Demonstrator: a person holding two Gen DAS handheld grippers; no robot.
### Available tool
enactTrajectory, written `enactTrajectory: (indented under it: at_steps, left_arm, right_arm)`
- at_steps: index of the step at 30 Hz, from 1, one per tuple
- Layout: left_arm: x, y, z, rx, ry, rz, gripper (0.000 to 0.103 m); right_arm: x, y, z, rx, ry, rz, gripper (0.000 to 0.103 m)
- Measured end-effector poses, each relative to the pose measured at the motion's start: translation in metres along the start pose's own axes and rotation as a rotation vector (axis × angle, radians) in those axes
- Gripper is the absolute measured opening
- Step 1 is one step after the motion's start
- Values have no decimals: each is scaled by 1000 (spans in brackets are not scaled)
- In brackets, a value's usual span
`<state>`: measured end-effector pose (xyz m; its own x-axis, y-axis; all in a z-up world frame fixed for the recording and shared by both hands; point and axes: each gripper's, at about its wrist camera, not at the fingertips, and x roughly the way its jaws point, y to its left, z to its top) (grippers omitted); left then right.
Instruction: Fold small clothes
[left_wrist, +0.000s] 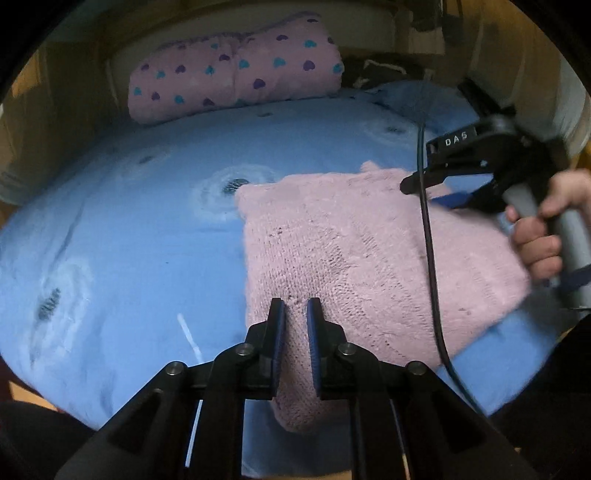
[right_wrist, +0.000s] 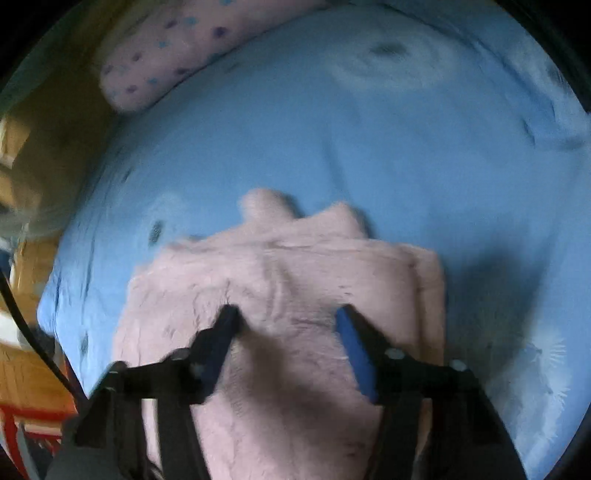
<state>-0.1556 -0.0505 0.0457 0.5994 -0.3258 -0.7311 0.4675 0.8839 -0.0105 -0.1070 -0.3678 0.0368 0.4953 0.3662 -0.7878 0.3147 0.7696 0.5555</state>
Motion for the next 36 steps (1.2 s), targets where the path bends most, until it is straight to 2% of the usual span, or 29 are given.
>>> enactTrajectory:
  at_steps: [2, 3, 4, 5, 7, 8, 9, 11, 12, 13, 14, 16, 18, 19, 22, 24, 25, 27, 28, 29, 30, 31, 33, 36]
  left_arm:
    - [-7, 18, 8, -78, -9, -125, 0]
    - [-10, 35, 19, -158, -10, -201, 0]
    - [-11, 45, 26, -216, -13, -250, 8]
    - [-8, 58, 35, -273, -14, -301, 20]
    - [9, 83, 52, -384, 25, -421, 35]
    - [24, 92, 57, -419, 73, -479, 38]
    - [36, 97, 59, -438, 120, -512, 38]
    - [56, 104, 55, -465, 190, -554, 39]
    - [67, 109, 47, -485, 226, -581, 40]
    - [74, 111, 40, -496, 247, -591, 43]
    - [78, 111, 31, -513, 264, -601, 51]
    - [88, 114, 25, -575, 268, -637, 54]
    - [89, 109, 26, -575, 264, -653, 54]
    - [90, 105, 27, -559, 264, -661, 54]
    - [93, 95, 31, -524, 257, -701, 54]
    - [98, 91, 34, -519, 257, -716, 54]
    - [99, 92, 35, -525, 251, -725, 53]
    - [107, 95, 34, -569, 248, -724, 36]
    - [111, 93, 34, -581, 257, -720, 31]
    - [111, 89, 35, -577, 258, -709, 29]
    - [110, 87, 37, -565, 258, -702, 29]
    - [108, 83, 40, -547, 255, -679, 27]
    - [106, 79, 43, -539, 248, -636, 26]
    - [100, 78, 51, -532, 242, -598, 21]
  right_arm:
    - [-6, -10, 4, 49, 14, 52, 45]
    - [-12, -17, 4, 83, 10, 92, 45]
    - [-16, -23, 4, 116, 12, 124, 45]
    - [-22, -29, 4, 151, 16, 156, 47]
    - [-37, -47, 2, 212, -14, 178, 65]
    - [-46, -57, 0, 232, -44, 149, 92]
    - [-56, -71, -3, 261, -94, 59, 103]
    - [-61, -84, -10, 295, -117, -7, 103]
    - [-57, -90, -15, 314, -83, 34, 103]
    - [-51, -93, -20, 322, -52, 116, 103]
    - [-48, -91, -25, 302, -44, 170, 103]
    - [-41, -73, -33, 203, -24, 202, 103]
    - [-23, -51, -46, 123, 33, 253, 103]
    - [-14, -43, -51, 98, 51, 259, 103]
    - [-8, -22, -61, -27, 17, 149, 103]
    - [-7, -20, -61, -34, 29, 161, 103]
    - [-7, -21, -59, -27, 37, 181, 103]
    - [-1, -22, -47, -22, 51, 221, 103]
    - [0, -22, -46, -27, 43, 235, 102]
    - [4, -20, -46, -35, 21, 240, 95]
    - [4, -27, -44, -37, 27, 219, 70]
    - [9, -24, -46, -40, 23, 182, 63]
    - [15, -13, -48, -58, 2, 166, 45]
    - [13, -8, -48, -37, -7, 175, 36]
